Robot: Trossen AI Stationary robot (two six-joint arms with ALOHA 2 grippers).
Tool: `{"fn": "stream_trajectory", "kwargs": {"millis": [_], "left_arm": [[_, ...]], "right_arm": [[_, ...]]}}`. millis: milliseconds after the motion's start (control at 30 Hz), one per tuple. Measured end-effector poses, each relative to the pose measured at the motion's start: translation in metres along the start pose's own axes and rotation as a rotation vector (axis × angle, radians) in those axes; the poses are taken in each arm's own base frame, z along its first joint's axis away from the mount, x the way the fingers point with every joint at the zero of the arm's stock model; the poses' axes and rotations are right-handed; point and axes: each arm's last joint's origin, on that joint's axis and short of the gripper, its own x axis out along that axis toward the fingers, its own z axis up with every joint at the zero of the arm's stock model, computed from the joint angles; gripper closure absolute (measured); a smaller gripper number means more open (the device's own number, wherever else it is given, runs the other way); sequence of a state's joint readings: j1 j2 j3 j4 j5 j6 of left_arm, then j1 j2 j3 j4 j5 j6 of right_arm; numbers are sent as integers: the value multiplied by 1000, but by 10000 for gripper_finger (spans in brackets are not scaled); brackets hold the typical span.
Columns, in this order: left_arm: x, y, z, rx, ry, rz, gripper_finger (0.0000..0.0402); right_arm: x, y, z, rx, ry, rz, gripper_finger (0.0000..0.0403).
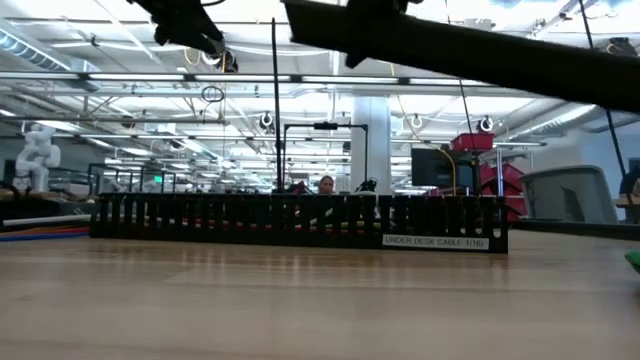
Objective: Ziptie cables
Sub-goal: Close the cable duct with the cable duct cover
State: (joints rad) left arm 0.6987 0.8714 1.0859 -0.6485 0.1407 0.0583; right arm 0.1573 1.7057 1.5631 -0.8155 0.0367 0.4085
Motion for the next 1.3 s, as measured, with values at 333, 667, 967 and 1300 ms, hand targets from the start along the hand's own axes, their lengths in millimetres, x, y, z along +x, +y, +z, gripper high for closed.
{"fn": "stream_trajectory", "kwargs": {"millis": [333,667,967,1300], "left_arm": [[36,-23,-57,-32,270,-174,164],[75,-56,-131,36,444,-286,164],[121,-74,-159,107,623,-406,164],[141,-86,-187,123,801,-411,164]], "right_arm": [[-6,0,-3,-119,189,-110,190],[-10,12,-16,-220,278,-80,187],[-21,14,-17,-220,247,-68,186],[-46,12,-15,-178,162,-74,186]]}}
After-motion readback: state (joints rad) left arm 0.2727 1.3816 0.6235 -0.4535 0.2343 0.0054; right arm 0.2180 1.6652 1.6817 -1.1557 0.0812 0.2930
